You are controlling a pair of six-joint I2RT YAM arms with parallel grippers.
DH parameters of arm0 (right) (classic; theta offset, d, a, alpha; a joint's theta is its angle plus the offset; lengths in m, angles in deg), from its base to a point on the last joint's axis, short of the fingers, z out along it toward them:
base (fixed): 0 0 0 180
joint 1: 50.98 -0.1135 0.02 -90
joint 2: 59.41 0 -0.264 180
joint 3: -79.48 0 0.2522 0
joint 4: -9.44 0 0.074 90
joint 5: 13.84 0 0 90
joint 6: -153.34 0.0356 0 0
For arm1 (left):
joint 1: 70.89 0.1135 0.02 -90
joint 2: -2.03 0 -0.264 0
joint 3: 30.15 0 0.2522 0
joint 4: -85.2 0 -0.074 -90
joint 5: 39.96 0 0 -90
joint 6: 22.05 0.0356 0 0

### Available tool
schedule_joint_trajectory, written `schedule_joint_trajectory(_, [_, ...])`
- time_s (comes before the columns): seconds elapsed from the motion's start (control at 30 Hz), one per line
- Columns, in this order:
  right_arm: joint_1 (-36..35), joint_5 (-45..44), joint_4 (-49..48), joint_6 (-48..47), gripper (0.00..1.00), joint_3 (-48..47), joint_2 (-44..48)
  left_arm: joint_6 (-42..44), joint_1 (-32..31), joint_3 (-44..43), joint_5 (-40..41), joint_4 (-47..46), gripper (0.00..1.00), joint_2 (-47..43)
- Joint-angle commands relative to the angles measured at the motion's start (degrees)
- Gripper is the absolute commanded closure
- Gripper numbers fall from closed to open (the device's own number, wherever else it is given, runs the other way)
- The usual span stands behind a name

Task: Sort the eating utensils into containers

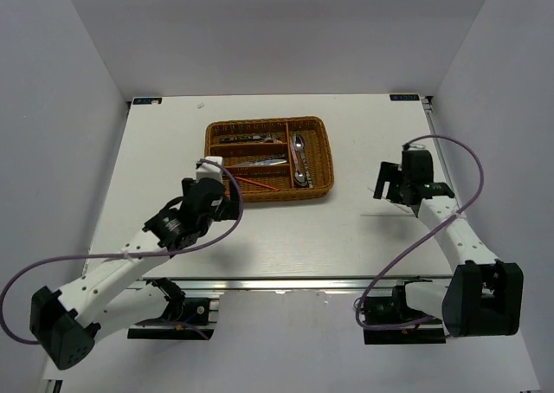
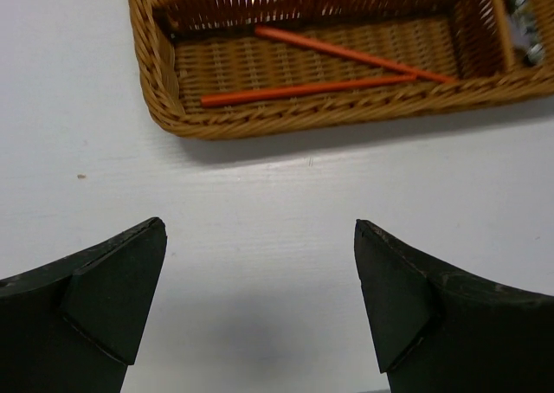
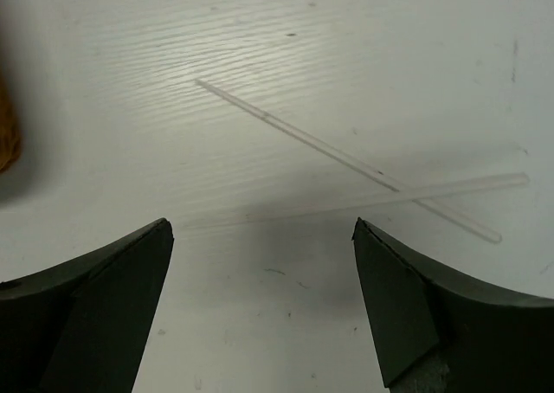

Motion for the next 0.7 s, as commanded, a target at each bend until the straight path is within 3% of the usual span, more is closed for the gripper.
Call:
schedule_joint_trajectory(0.0, [4.93, 3.22, -2.29, 7.09, 0.11, 1.76, -0.81, -0.45, -0.27, -2.26, -2.04, 1.57, 0.02, 2.66])
schedule_joint_trajectory(0.07, [5.2, 2.79, -1.52, 5.52, 0.15, 2.04, -6.68, 0.25, -0.19, -1.04, 0.33, 2.89, 0.02, 1.17])
schedule_joint_trajectory(0.17, [5.2, 0.95, 2.52, 0.77, 0.3, -1.21, -13.2, -0.28, -0.54, 1.25, 0.44, 1.59, 0.02, -3.57])
schedule_joint_trajectory(0.3, [5.29, 6.11, -3.0, -4.67, 0.31, -4.01, -16.28, 1.14, -0.71, 2.31, -3.44, -0.45, 0.02, -5.87])
schedule_joint_trajectory(0.47, [5.11, 4.81, 4.28, -8.72, 0.42, -11.76, -24.81, 1.22, -0.8, 2.39, -4.58, -0.35, 0.02, -7.09])
schedule_joint_trajectory(0.67, [4.94, 1.4, 4.02, -12.94, 0.42, -12.73, -23.67, 1.22, -1.24, 3.19, -5.46, -1.15, 0.02, -10.26])
